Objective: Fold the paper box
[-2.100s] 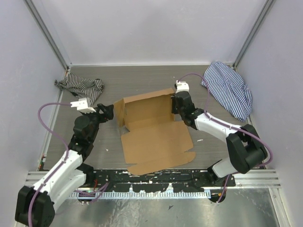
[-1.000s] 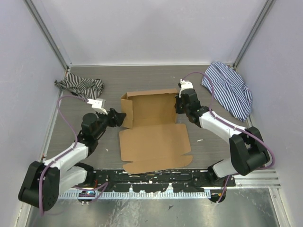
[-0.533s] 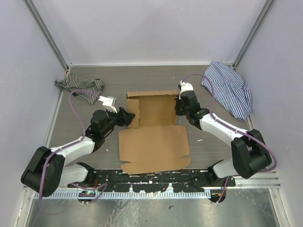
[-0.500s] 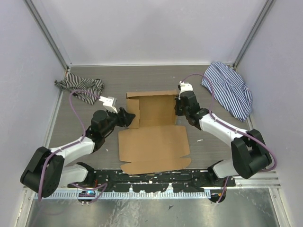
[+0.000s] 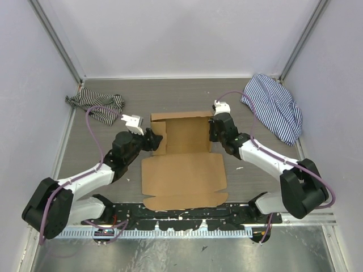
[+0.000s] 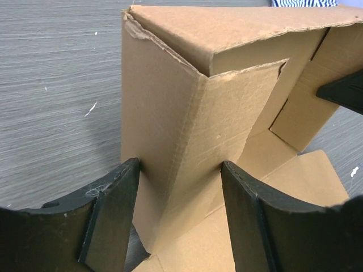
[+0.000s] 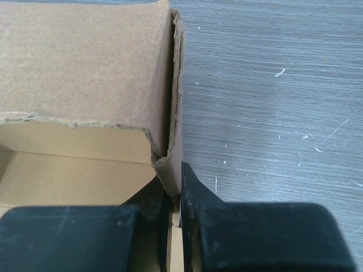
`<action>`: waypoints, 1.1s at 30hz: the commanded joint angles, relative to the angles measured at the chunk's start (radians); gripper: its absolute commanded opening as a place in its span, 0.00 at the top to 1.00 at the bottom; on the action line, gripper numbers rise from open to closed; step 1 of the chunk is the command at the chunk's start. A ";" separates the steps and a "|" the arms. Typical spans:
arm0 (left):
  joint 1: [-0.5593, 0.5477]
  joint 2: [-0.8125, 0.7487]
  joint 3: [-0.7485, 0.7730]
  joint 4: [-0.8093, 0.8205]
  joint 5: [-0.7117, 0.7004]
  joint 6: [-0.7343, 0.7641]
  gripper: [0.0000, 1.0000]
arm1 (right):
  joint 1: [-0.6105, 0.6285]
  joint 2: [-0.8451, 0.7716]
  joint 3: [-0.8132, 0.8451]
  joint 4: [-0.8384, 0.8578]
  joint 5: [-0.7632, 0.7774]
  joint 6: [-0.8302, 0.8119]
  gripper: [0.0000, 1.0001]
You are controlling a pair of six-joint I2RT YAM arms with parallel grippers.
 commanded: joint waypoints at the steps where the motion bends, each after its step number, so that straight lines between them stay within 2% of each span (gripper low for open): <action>1: -0.048 0.041 0.056 0.014 -0.044 0.016 0.35 | 0.026 -0.045 -0.004 0.001 0.034 0.029 0.97; 5: -0.095 0.018 0.054 -0.033 -0.104 0.019 0.35 | 0.044 -0.043 -0.006 -0.019 0.122 0.054 0.97; 10: -0.114 0.037 0.038 -0.043 -0.182 0.014 0.35 | 0.142 -0.078 -0.117 0.118 0.283 0.054 0.99; 16: -0.165 0.065 0.031 -0.043 -0.291 0.017 0.35 | 0.201 -0.098 -0.224 0.262 0.356 0.129 0.98; 21: -0.241 0.096 0.036 -0.038 -0.468 0.017 0.40 | 0.250 -0.144 -0.253 0.289 0.423 0.162 0.98; 23: -0.272 0.143 0.049 -0.030 -0.541 0.017 0.45 | 0.256 -0.145 -0.245 0.280 0.415 0.168 0.98; 25: -0.292 0.195 0.065 -0.023 -0.591 0.017 0.55 | 0.259 -0.145 -0.233 0.262 0.412 0.175 0.98; 27: -0.307 0.248 0.084 -0.022 -0.639 0.010 0.72 | 0.263 -0.151 -0.228 0.257 0.409 0.177 0.98; 29: -0.317 0.281 0.105 -0.045 -0.695 -0.013 0.97 | 0.263 -0.157 -0.218 0.244 0.412 0.181 0.98; 30: -0.320 0.288 0.114 -0.065 -0.726 -0.033 1.00 | 0.265 -0.159 -0.215 0.239 0.413 0.182 0.98; 33: -0.330 0.296 0.125 -0.105 -0.808 -0.085 1.00 | 0.265 -0.167 -0.209 0.225 0.418 0.187 0.98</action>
